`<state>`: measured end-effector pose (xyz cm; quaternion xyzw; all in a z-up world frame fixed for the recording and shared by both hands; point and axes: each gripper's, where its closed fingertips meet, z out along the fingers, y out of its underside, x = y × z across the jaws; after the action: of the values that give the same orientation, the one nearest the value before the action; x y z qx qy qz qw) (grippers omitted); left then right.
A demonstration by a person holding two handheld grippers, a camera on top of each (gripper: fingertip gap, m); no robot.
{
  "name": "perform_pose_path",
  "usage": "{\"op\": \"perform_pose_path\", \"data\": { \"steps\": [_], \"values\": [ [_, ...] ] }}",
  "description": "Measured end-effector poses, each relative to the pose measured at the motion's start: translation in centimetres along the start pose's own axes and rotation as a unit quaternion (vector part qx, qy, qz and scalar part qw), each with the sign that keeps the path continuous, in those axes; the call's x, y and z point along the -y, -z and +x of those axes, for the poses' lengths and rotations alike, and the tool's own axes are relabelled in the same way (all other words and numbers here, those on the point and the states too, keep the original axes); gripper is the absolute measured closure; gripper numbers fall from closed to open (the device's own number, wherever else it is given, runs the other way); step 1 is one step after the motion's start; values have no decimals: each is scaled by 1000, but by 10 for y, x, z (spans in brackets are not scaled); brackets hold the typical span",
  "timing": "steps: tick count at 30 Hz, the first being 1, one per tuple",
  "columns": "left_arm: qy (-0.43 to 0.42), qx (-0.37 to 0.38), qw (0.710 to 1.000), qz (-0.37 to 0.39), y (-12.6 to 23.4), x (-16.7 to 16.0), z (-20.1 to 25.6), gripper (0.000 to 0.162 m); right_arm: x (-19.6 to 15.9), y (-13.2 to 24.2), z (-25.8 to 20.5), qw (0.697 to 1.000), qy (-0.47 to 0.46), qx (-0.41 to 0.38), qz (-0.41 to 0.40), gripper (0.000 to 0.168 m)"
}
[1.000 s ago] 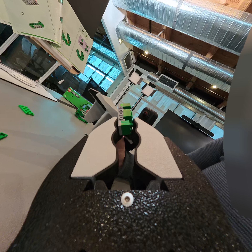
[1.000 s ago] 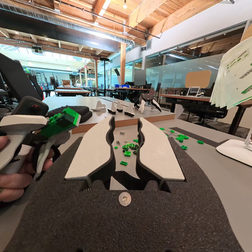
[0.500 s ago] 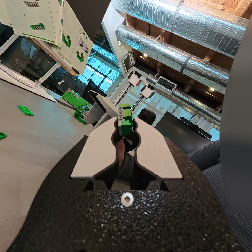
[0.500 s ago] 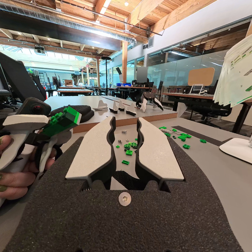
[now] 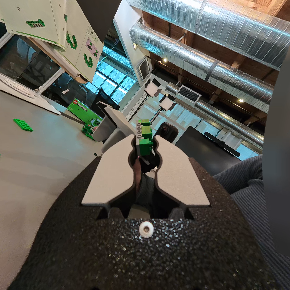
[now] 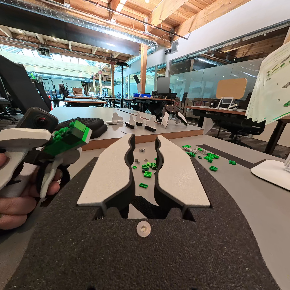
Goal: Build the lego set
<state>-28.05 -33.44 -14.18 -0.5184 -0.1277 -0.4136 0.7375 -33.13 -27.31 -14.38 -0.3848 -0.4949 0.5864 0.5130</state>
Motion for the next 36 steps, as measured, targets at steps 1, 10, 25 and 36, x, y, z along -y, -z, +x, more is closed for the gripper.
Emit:
{"op": "perform_pose_path", "data": {
  "steps": [1, 10, 25, 36],
  "values": [
    [1, 0, 1000, 1, 0, 0, 0, 143, 0, 0, 0, 1000, 3, -1, 0, 145],
    [3, 3, 1000, 6, 1, 2, -1, 142, -1, -1, -2, 1000, 9, 2, -3, 148],
    [3, 4, 1000, 3, 0, 1, -1, 143, -3, -2, -3, 1000, 15, 4, -9, 151],
    [3, 2, 1000, 4, 1, 1, -1, 143, -3, -2, -3, 1000, 19, 5, -10, 153]
  ]
}}
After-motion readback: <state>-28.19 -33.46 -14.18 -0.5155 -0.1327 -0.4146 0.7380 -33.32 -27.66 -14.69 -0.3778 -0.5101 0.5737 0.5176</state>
